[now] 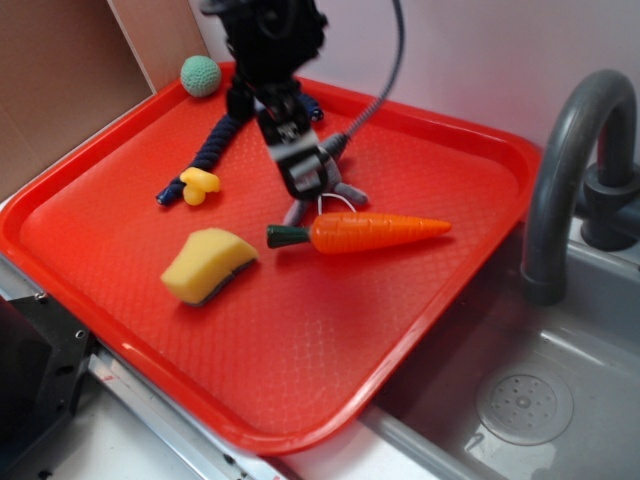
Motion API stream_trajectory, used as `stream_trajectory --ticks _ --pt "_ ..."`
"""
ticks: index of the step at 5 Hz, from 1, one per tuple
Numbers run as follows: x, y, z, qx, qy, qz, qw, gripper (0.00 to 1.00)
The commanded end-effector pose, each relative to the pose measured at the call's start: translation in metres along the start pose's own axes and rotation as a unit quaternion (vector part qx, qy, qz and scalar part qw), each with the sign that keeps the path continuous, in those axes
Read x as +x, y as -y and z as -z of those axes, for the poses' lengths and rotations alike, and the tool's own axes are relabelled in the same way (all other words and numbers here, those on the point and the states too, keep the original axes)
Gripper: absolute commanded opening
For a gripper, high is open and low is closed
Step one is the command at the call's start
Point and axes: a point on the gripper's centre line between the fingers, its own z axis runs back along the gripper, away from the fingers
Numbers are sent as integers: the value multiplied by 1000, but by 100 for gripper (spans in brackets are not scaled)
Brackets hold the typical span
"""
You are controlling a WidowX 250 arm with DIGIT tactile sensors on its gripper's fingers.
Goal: Grab the carrot.
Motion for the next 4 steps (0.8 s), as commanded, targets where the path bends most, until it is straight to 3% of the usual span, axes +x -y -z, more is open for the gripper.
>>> stream_trajectory --ticks 1,2,3,4 --pt "2 43 43 -16 -27 86 996 100" --pt "-1 50 64 1 -51 98 994 100" --pt "-3 49 71 42 -70 80 993 0" --pt "-4 50 71 69 -77 67 992 0"
